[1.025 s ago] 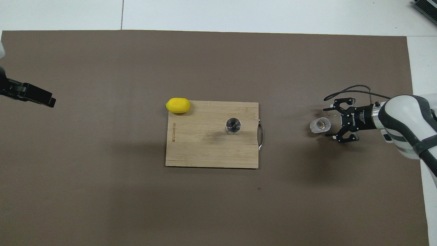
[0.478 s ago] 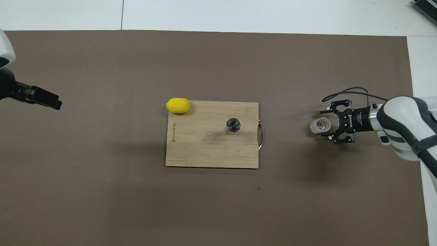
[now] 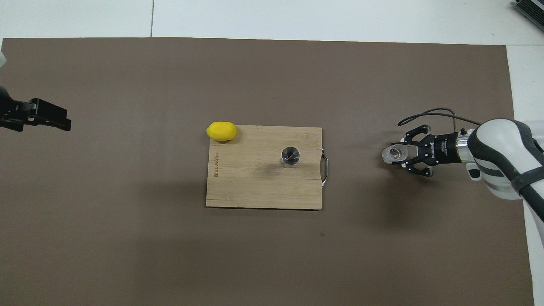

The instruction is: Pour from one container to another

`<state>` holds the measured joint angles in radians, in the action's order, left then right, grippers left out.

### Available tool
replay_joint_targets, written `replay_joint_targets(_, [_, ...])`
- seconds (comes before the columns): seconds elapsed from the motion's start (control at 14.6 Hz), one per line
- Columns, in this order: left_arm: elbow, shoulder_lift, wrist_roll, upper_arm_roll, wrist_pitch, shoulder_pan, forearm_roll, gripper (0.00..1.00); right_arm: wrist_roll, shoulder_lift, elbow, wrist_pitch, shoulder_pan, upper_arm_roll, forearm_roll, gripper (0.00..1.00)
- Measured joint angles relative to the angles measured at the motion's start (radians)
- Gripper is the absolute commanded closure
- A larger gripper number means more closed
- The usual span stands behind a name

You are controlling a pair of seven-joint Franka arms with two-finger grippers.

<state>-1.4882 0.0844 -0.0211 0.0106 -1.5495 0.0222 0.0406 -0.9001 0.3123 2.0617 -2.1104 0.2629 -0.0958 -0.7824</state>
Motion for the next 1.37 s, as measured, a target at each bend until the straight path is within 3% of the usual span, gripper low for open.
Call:
replay_joint_targets(0.48, [0.000,-0.005,0.006,-0.004,-0.002,-0.001,-0.017,0.00,-0.057,-0.068,-0.003,0.007,-0.056,-0.001,-0.003,1.00])
replay_joint_targets(1.02, [0.000,-0.011,0.006,-0.018,-0.001,-0.007,-0.019,0.00,-0.387,-0.137,-0.052,-0.005,-0.273,0.000,0.002,1.00])
replay_joint_targets(1.37, [-0.003,-0.056,0.006,-0.020,0.044,-0.022,-0.020,0.00,-0.601,-0.137,-0.105,-0.057,-0.403,0.000,0.172,1.00])
